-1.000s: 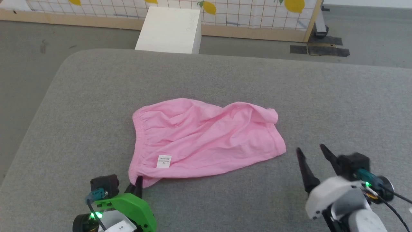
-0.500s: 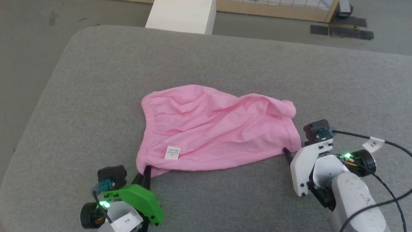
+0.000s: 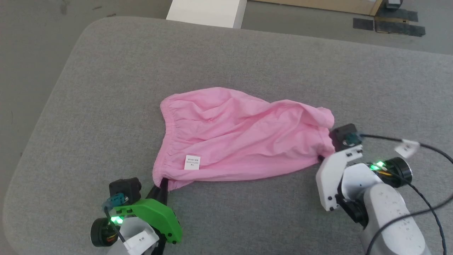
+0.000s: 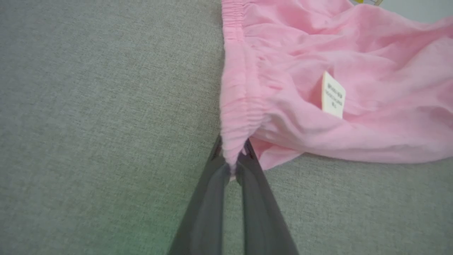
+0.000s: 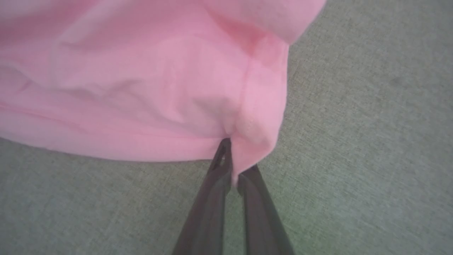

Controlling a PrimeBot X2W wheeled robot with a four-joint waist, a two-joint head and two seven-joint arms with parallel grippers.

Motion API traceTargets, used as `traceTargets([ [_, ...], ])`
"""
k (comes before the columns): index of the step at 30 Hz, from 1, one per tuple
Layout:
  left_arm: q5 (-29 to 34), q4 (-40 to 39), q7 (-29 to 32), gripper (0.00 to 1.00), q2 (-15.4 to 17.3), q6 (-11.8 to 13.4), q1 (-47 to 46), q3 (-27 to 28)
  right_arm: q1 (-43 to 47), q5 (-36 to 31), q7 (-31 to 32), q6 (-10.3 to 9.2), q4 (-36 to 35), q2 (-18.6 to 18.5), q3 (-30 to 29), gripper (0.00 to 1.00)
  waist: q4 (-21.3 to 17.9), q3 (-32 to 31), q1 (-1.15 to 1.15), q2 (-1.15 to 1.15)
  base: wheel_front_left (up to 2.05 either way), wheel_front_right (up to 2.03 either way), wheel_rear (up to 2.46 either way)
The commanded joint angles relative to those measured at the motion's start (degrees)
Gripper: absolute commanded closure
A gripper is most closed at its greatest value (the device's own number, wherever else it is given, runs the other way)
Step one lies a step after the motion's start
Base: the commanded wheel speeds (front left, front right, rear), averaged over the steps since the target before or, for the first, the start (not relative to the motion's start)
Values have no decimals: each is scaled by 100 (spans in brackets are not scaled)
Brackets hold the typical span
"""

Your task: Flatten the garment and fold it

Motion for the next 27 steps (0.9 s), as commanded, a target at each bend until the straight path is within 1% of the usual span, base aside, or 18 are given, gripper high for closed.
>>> traceTargets([
  [1,-36,5,-44,100,23,-8,-61,9,177,97,-298,-8,-40,-11,-70,100,-45,-76,0,0,0,0,0],
  [6,-33,-19,-96,100,79,-5,-2,13,506,427,-1469,-8,-343,-11,-183,100,-172,-300,0,0,0,0,0],
  [8,-24,-55,-111,100,110,-1,44,7,709,572,-1817,-8,-481,-11,-191,100,-239,-404,0,0,0,0,0],
  [12,-40,-192,-142,100,154,-4,159,4,1199,800,-2264,-8,-845,-11,-281,100,-377,-606,0,0,0,0,0],
  [15,-42,-336,-144,100,197,-2,246,-5,1597,958,-2368,-8,-1146,-11,-402,100,-471,-720,0,0,0,0,0],
  [18,-62,-525,-127,100,243,-10,337,-13,1989,1060,-2282,-8,-1485,-11,-499,100,-581,-800,0,0,0,0,0],
  [22,-101,-828,-35,100,276,-47,438,-79,2348,1124,-2055,-8,-1870,-11,-648,100,-704,-876,0,0,0,0,0],
  [27,-194,-1132,113,100,272,-101,512,-166,2529,1100,-1709,-8,-2257,-11,-913,100,-819,-951,0,0,0,0,0],
])
